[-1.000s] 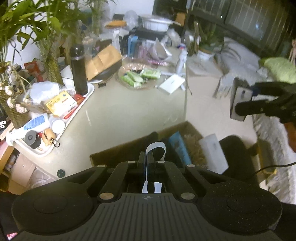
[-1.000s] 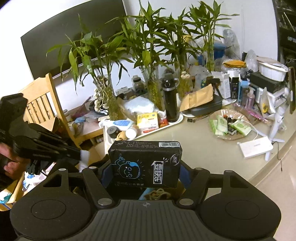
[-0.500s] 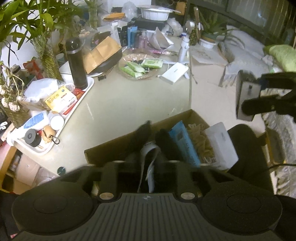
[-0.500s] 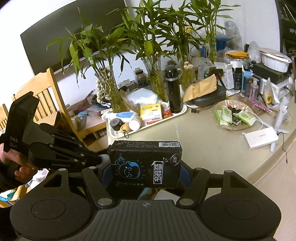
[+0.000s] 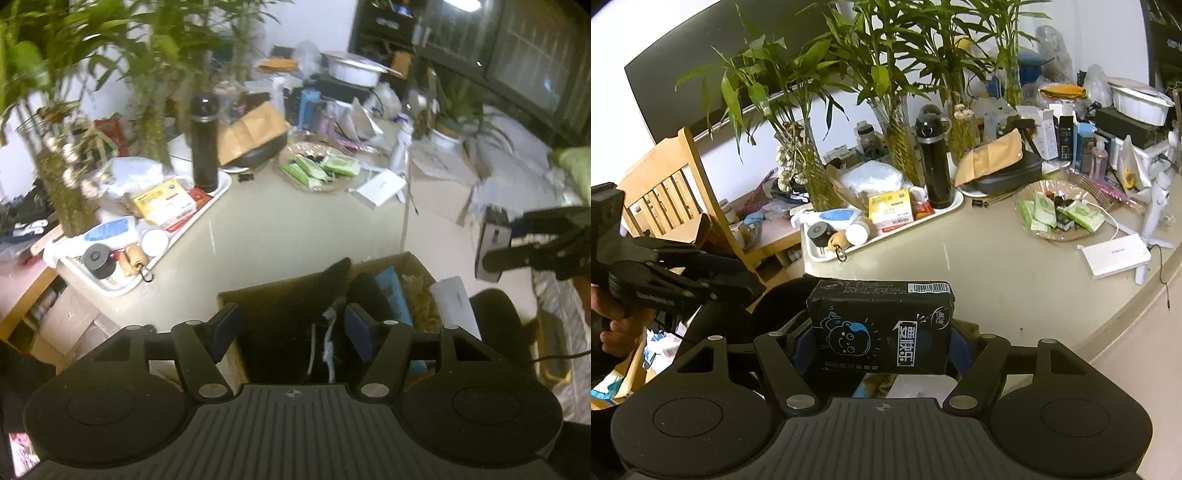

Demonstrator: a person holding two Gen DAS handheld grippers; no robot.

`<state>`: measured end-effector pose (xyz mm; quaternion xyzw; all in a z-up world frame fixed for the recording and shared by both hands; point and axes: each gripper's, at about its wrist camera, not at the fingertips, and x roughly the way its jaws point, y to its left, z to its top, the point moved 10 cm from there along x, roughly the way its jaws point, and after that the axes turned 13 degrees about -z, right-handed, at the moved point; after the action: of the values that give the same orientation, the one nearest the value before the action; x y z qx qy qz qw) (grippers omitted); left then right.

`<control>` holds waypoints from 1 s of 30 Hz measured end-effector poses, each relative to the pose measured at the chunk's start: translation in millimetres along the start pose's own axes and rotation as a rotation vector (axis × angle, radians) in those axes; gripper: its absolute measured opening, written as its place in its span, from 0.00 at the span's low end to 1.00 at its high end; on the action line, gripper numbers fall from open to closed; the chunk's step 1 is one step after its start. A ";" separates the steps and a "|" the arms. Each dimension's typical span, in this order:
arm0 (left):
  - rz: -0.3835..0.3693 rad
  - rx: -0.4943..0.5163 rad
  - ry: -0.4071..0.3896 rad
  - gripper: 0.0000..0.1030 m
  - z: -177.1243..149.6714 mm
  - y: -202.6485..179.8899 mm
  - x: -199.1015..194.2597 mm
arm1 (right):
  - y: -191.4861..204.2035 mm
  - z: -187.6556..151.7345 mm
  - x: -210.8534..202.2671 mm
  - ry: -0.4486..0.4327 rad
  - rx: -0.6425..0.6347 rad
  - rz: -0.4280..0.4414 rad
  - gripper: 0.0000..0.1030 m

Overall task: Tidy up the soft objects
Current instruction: 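Lower the black box and tissue into the box and open both grippers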

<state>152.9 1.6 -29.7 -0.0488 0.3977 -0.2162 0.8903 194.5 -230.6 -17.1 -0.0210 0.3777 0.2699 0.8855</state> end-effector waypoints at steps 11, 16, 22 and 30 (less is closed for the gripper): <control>0.019 -0.090 -0.010 0.60 -15.5 24.9 -8.0 | 29.6 -8.1 28.2 0.086 -0.210 0.043 0.71; 0.016 -0.100 -0.016 0.60 -19.5 26.2 -9.4 | 47.4 -9.5 50.8 0.128 -0.416 0.032 0.71; 0.011 -0.107 -0.022 0.60 -21.9 26.6 -11.4 | 66.2 -15.9 66.3 0.109 -0.617 0.033 0.92; 0.023 -0.105 -0.019 0.60 -23.5 23.6 -13.0 | 61.3 -19.2 60.1 0.085 -0.518 0.025 0.96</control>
<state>136.2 30.3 -42.9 -0.0927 0.4006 -0.1843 0.8927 185.8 -155.2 -61.5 -0.2534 0.3333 0.3674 0.8305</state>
